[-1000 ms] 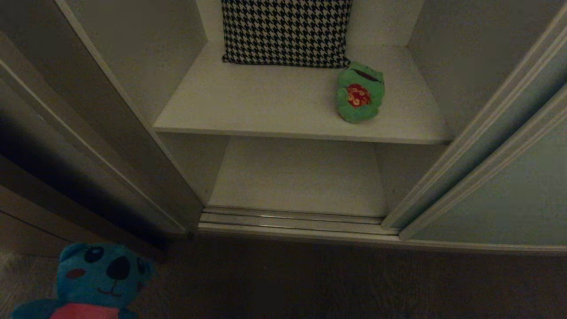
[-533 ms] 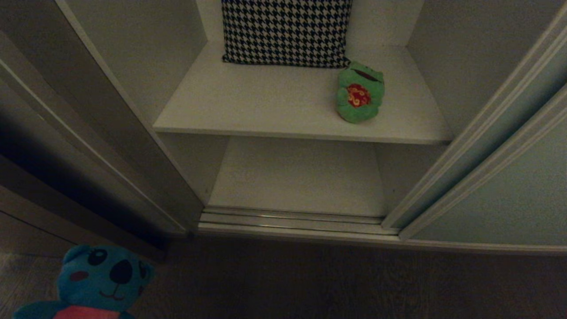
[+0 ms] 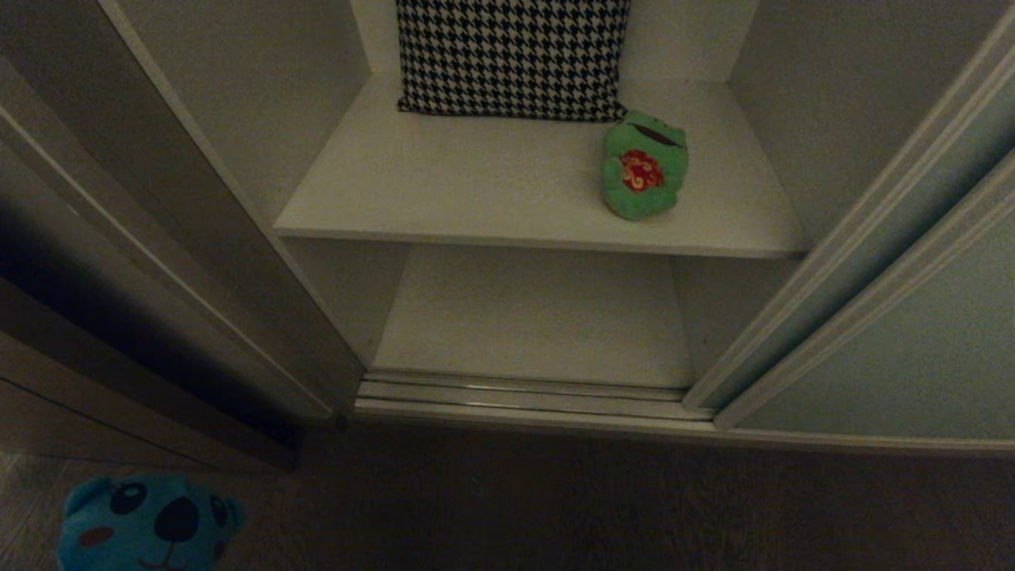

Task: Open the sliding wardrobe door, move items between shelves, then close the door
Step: Place the blue doll on the lower shelf

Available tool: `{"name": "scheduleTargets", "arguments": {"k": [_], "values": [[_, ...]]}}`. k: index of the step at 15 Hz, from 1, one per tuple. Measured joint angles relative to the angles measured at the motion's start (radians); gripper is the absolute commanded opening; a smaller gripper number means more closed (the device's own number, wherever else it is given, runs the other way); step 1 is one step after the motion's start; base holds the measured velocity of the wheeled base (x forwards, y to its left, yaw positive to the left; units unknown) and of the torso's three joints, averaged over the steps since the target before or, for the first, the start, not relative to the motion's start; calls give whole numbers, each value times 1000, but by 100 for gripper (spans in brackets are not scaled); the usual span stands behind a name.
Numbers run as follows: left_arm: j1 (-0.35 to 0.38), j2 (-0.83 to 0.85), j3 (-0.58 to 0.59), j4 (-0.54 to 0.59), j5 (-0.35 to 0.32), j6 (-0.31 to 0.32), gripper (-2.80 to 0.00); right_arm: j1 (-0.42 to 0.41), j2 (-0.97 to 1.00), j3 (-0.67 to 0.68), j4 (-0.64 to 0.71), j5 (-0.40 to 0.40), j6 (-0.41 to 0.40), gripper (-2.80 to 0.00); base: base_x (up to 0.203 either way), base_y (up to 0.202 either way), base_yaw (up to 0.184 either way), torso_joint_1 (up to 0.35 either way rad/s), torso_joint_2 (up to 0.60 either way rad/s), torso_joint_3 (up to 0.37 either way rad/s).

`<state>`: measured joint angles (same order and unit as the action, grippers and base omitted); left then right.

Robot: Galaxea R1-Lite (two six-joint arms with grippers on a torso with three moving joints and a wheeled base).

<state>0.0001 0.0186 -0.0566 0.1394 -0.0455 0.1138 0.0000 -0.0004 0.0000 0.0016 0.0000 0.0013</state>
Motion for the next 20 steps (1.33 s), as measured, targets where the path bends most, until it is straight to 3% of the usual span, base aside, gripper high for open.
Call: {"name": "scheduleTargets", "arguments": {"k": [8,20], "values": [[1,-19,4,-2,7,-10,-280,0,0,0,0,0,0,-280,0,0,0,1,1,-19],[1,-19,0,11,5,-11,-280,0,0,0,0,0,0,-280,0,0,0,3,2,-188]]}}
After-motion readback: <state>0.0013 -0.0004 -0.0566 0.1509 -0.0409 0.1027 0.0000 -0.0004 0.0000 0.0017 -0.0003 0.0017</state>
